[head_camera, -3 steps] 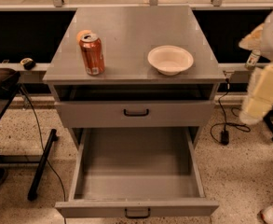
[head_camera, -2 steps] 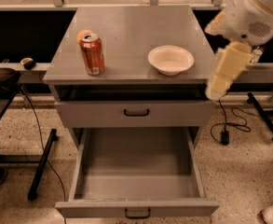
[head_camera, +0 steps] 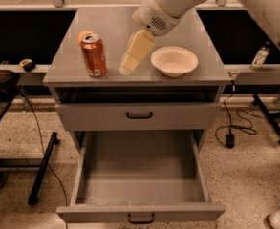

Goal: Place coke can into middle drawer

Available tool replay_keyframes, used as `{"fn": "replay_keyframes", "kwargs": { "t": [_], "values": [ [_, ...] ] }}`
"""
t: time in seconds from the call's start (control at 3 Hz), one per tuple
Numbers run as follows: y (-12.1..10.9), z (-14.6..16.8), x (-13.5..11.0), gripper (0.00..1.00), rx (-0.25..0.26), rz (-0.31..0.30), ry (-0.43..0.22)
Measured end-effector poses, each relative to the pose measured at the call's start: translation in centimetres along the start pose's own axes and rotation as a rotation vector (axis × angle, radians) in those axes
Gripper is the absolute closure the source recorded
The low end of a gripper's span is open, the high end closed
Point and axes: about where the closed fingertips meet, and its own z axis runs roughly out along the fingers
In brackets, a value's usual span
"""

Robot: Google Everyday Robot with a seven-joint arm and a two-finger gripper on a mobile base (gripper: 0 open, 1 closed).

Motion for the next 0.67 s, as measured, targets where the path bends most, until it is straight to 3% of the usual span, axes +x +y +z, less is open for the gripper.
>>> {"fn": "replay_keyframes", "kwargs": {
  "t": [0.33,0.67],
  "values": [
    [-1.94,0.96,-2.14,0.0,0.07,-0.005,-0.067],
    [-1.95,0.97,-2.17,0.0,0.07,-0.006,-0.067]
  ]
}}
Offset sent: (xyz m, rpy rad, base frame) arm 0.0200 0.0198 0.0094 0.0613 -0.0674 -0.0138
